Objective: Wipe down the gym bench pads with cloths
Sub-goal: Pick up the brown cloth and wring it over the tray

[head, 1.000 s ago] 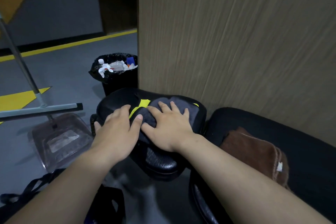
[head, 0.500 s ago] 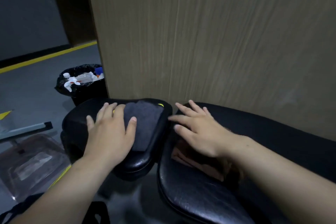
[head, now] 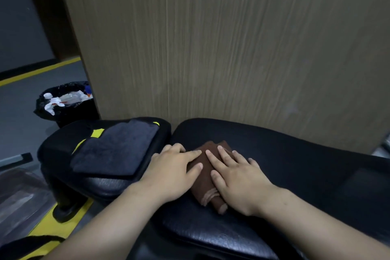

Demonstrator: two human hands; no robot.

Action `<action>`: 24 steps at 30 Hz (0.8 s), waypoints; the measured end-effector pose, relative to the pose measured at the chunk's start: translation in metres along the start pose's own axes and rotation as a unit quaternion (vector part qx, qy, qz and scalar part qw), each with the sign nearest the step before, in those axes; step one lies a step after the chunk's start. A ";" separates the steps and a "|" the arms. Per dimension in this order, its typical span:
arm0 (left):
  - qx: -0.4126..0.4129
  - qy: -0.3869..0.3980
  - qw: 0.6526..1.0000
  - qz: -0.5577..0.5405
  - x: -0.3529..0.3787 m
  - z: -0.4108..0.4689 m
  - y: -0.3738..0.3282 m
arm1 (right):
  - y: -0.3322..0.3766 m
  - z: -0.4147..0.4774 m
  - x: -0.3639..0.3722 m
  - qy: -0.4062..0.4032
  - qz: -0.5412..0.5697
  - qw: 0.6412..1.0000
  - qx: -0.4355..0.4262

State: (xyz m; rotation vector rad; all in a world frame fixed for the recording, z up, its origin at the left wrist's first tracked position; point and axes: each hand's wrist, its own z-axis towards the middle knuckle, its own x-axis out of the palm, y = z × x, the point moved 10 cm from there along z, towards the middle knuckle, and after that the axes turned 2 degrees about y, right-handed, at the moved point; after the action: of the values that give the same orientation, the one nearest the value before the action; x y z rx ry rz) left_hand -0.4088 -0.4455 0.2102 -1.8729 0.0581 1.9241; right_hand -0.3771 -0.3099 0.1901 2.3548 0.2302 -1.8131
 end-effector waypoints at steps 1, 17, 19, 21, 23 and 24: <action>0.007 0.009 1.000 0.002 0.003 0.002 -0.004 | -0.004 -0.009 0.003 0.011 -0.016 1.000 0.024; 0.056 0.077 0.995 -0.030 0.026 0.027 -0.062 | -0.091 -0.095 -0.048 -0.204 0.007 0.969 0.136; 0.054 0.078 0.995 -0.024 0.028 0.029 -0.062 | -0.097 -0.085 -0.033 -0.173 0.069 0.974 0.129; 0.053 0.072 0.996 -0.025 0.028 0.029 -0.064 | -0.097 -0.075 -0.016 -0.132 0.114 0.978 0.114; 0.053 0.065 0.996 -0.029 0.027 0.030 -0.065 | -0.097 -0.067 -0.005 -0.115 0.131 0.980 0.098; 0.053 0.061 0.996 -0.031 0.026 0.030 -0.065 | -0.098 -0.064 -0.003 -0.118 0.145 0.978 0.093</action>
State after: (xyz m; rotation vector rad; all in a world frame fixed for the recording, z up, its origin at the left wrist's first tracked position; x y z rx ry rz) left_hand -0.4140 -0.3690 0.2057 -1.8972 0.1362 1.7287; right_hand -0.3388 -0.2005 0.2061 2.1166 -0.3107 -2.0115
